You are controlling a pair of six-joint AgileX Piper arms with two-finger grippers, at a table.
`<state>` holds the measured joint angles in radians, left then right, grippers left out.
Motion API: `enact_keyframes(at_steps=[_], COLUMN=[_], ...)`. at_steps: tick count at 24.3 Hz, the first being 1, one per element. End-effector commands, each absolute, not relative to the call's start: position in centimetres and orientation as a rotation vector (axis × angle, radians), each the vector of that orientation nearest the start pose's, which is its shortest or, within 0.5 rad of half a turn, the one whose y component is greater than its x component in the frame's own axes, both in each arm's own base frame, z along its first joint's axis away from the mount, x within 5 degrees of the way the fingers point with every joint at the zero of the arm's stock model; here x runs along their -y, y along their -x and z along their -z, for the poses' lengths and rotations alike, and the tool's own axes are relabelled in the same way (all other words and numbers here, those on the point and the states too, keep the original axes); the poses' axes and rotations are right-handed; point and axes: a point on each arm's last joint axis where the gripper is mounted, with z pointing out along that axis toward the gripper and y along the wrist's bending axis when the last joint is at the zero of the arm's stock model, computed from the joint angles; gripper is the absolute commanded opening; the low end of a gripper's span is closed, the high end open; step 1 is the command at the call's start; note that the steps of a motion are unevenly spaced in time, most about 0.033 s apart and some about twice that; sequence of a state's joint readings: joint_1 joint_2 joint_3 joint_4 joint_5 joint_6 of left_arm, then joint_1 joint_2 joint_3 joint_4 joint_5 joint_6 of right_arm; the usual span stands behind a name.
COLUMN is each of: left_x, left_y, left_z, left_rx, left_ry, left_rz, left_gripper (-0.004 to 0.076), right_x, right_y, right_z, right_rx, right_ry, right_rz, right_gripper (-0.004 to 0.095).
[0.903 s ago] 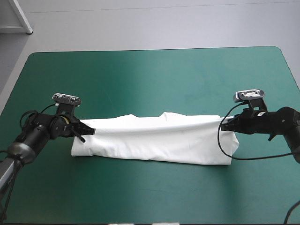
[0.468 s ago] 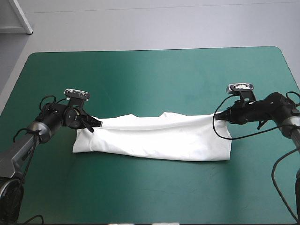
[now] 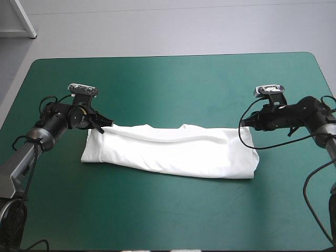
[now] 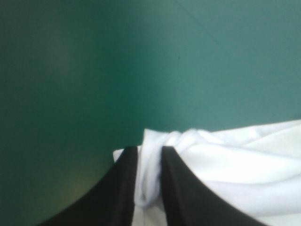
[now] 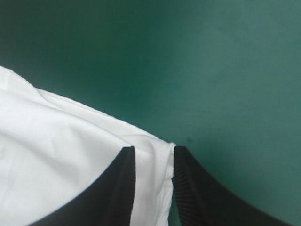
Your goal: Fold the cloth
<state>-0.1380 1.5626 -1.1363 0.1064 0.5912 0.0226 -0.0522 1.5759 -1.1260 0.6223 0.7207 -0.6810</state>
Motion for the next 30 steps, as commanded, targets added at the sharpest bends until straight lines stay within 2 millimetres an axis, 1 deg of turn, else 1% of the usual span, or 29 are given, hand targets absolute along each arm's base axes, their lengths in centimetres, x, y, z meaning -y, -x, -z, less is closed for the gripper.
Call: enact_keyframes(at_steps=[1,4,5,6,7,10,12,14,15,16,17,19,21,23,25,27,28,30], left_x=[4.0,4.1,4.2,4.3,4.3,4.7,5.8,6.9,8.3,9.2,10.6,13.8,16.5,18.4,18.8,19.0,19.0,19.2], left_y=[-33.6,-33.9,-34.0,-34.2,-34.3,-34.3,-33.7,-33.1,-32.5,-32.1,-31.7,-30.7,-30.2,-30.3,-30.7,-31.2,-31.5,-31.9], left_z=[-30.4,-31.4,-31.8,-32.7,-33.1,-33.8,-34.0,-34.0,-33.9,-33.9,-33.9,-33.8,-32.6,-30.6,-29.5,-28.4,-27.8,-26.7], left_rx=[-2.354,-2.317,-2.306,-2.28,-2.269,-2.283,-2.311,-2.327,-2.318,-2.302,-2.268,-2.241,-2.262,-2.322,-2.355,-2.38,-2.397,-2.437], left_ry=[-0.271,-0.274,-0.27,-0.253,-0.246,-0.242,-0.297,-0.371,-0.482,-0.524,-0.58,-0.66,-0.763,-0.818,-0.815,-0.807,-0.802,-0.808], left_rz=[-0.056,-0.051,-0.048,-0.027,-0.019,0.032,0.18,0.335,0.48,0.549,0.641,0.762,0.789,0.805,0.812,0.809,0.808,0.817], left_gripper=[0.0263,0.039,0.0412,0.043,0.043,0.043,0.0393,0.0304,0.0169,0.0081,0.0024,0.0019,0.0019,0.0019,0.0019,0.0019,0.0019,0.0019], right_x=[-1.7,-1.7,-1.7,-1.8,-1.9,-1.9,-1.7,-1.6,-1.6,-1.6,-1.7,-1.6,-1.4,-1.2,-1.2,-1.2,-1.2,-1.2], right_y=[-33.4,-33.6,-33.7,-33.7,-33.7,-33.6,-33.0,-32.2,-31.2,-30.7,-29.6,-27.5,-25.7,-24.6,-24.1,-23.8,-23.7,-23.4], right_z=[-30.0,-30.9,-31.2,-31.8,-32.0,-32.5,-33.1,-34.0,-35.3,-35.9,-37.3,-39.4,-40.5,-40.5,-39.7,-38.5,-37.4,-36.2], right_rx=[-2.354,-2.331,-2.324,-2.315,-2.314,-2.327,-2.345,-2.332,-2.305,-2.287,-2.244,-2.194,-2.189,-2.224,-2.246,-2.271,-2.29,-2.299], right_ry=[0.311,0.324,0.327,0.339,0.346,0.351,0.344,0.346,0.319,0.319,0.32,0.28,0.262,0.275,0.26,0.235,0.222,0.203], right_rz=[-0.387,-0.383,-0.383,-0.387,-0.392,-0.405,-0.383,-0.356,-0.344,-0.337,-0.326,-0.3,-0.249,-0.22,-0.222,-0.234,-0.241,-0.246], right_gripper=[0.0316,0.0316,0.0316,0.0316,0.0316,0.0312,0.027,0.0211,0.0124,0.0077,-0.002,-0.0006,-0.0006,-0.0006,-0.0012,-0.0016,-0.0016,-0.0016])
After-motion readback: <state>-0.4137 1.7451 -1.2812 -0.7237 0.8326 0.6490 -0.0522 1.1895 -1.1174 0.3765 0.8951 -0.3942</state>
